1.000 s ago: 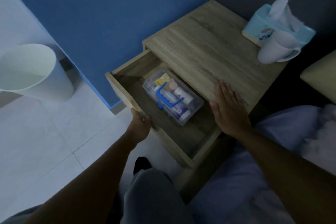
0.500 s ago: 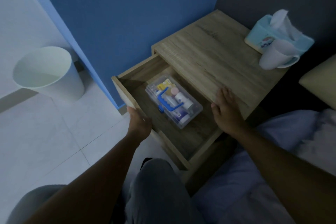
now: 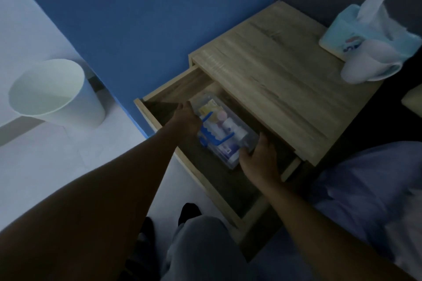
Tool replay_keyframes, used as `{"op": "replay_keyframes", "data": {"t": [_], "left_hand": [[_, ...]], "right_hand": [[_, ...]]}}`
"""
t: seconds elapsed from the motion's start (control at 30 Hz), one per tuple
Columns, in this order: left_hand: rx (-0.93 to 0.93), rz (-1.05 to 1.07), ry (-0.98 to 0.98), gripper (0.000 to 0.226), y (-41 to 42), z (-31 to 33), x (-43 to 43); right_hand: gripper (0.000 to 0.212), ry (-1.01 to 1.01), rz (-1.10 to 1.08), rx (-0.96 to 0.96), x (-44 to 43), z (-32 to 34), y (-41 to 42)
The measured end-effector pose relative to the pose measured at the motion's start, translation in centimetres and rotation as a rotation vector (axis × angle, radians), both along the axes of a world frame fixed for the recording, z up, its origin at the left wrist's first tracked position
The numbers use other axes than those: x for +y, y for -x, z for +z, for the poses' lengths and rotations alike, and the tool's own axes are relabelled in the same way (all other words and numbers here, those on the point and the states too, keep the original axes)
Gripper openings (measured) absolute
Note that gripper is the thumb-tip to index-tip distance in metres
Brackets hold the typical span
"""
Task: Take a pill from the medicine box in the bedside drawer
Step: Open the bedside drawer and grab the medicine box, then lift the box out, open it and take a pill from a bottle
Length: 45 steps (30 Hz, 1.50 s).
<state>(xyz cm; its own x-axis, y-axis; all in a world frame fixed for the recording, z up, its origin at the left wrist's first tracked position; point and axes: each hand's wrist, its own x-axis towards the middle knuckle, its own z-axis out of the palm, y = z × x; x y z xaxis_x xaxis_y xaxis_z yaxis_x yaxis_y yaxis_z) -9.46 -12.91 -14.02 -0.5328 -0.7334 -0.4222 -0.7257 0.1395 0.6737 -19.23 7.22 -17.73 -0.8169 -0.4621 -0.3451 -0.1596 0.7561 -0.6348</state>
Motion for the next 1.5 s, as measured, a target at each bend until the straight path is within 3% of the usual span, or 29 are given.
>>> {"op": "replay_keyframes", "data": {"t": [0.33, 0.57, 0.73, 0.97, 1.1, 1.3, 1.5], "left_hand": [[0.097, 0.253, -0.152, 0.037, -0.9, 1.2, 1.1], [0.114, 0.335, -0.046, 0.018, -3.1, 6.5, 1.2], [0.156, 0.351, 0.211, 0.039, -3.3, 11.6, -0.6], [0.264, 0.305, 0.308, 0.049, 1.8, 15.8, -6.0], [0.294, 0.227, 0.304, 0.049, 5.3, 15.9, -8.0], [0.262, 0.159, 0.308, 0.046, 9.5, 14.0, -10.6], [0.241, 0.164, 0.296, 0.044, 10.9, 11.9, -11.6]], "right_hand": [[0.073, 0.126, -0.161, -0.268, 0.0, 1.4, 0.0], [0.074, 0.426, -0.133, -0.457, 1.4, 6.3, -1.8], [0.049, 0.600, -0.053, -0.448, -0.5, 11.2, -0.9], [0.064, 0.730, -0.102, -0.367, -5.6, 14.6, 5.0], [0.034, 0.728, -0.098, -0.316, -7.4, 15.0, 8.8], [0.068, 0.686, -0.144, -0.250, -9.6, 14.3, 12.0], [0.060, 0.624, -0.127, -0.173, -10.2, 13.4, 12.8]]}}
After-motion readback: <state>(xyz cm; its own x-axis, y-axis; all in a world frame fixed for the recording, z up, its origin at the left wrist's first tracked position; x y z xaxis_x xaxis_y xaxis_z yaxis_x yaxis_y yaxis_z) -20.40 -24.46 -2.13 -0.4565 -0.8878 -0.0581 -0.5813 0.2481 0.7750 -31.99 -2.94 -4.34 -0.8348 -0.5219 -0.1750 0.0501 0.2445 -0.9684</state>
